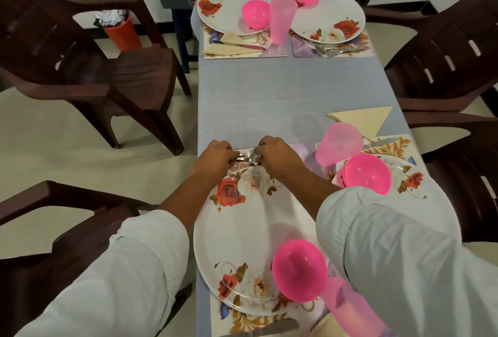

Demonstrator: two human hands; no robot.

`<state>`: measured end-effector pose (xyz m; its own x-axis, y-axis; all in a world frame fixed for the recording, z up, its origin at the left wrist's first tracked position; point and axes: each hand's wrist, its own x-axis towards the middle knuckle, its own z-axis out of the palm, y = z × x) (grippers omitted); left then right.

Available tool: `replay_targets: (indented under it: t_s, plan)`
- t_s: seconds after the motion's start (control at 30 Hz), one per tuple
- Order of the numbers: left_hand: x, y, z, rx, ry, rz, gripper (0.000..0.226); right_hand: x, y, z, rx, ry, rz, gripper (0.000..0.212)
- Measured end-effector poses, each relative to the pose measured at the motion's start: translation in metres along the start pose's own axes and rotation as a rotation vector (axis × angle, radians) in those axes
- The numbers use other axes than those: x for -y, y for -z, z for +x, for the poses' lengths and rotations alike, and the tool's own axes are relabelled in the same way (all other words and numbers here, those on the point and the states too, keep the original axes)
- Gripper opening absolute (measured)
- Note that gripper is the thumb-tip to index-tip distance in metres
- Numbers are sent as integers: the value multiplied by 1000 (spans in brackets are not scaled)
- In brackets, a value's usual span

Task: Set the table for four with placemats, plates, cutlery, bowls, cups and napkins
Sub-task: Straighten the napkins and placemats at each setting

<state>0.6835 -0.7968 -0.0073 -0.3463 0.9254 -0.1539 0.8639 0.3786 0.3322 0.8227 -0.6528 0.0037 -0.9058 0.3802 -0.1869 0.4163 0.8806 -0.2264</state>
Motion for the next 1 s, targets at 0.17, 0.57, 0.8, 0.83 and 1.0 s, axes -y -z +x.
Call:
replay_targets:
  t_s: [0.17,0.57,0.8,0.83,1.0]
  plan:
    - [-5,7,-9,-53,65,-89,29,-3,9,-5,-13,-64,32,30]
    - [-45,23,-56,-200,166,-298,28,2,69,-70,-141,-102,147,35]
    - [-91,32,-91,-224,160,-327,30,6,94,-131,-199,-89,158,24]
    - [-98,33,-95,-254,160,-305,30,6,98,-139,-209,-88,156,24]
    - [-139,34,-135,-331,149,-312,32,-1,113,-196,-237,-67,180,29]
